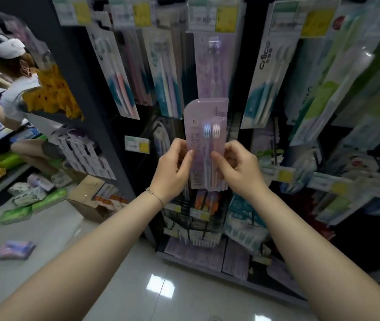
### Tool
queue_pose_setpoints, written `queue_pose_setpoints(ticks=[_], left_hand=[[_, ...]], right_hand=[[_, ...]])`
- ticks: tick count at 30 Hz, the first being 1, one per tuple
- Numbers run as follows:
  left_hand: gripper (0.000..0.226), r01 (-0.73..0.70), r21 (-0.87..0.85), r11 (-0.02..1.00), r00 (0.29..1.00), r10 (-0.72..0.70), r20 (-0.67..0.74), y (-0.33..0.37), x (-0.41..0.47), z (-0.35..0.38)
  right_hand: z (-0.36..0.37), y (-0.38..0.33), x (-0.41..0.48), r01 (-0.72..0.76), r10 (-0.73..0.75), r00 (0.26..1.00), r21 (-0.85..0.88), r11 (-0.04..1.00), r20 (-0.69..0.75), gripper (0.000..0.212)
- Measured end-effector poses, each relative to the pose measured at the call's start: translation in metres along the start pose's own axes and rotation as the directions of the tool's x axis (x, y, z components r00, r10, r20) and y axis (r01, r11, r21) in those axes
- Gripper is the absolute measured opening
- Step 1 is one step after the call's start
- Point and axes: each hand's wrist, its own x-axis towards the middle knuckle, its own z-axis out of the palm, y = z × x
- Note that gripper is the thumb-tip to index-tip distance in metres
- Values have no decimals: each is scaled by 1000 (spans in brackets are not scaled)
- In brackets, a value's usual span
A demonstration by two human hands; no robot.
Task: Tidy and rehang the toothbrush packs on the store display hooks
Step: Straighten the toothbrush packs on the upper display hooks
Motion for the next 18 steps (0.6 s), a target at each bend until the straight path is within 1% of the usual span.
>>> queue_pose_setpoints(ticks=[3, 5, 9, 14, 18], left_hand=[[2, 6, 33, 999, 996, -9, 88, -9, -17, 10], [6, 13, 67, 998, 990, -22, 140, -18, -28, 18], [5, 69, 130, 989, 961, -102, 259, -42, -47, 37], [20, 162, 186, 969, 883, -227, 410, -65, -66, 71], [20, 199, 222, 955, 812, -287, 508, -79, -73, 106]], right_hand=[[1, 19, -20, -23, 24, 999, -59, 998, 27, 19], [1, 33, -34, -51, 57, 997, -90, 995, 60, 21], [-2, 64, -58, -119, 145, 982, -195, 973, 123, 34], [-9, 103, -91, -239, 288, 946, -282, 929, 146, 22], [-17, 132, -112, -325, 388, 913, -348, 879, 128, 23]])
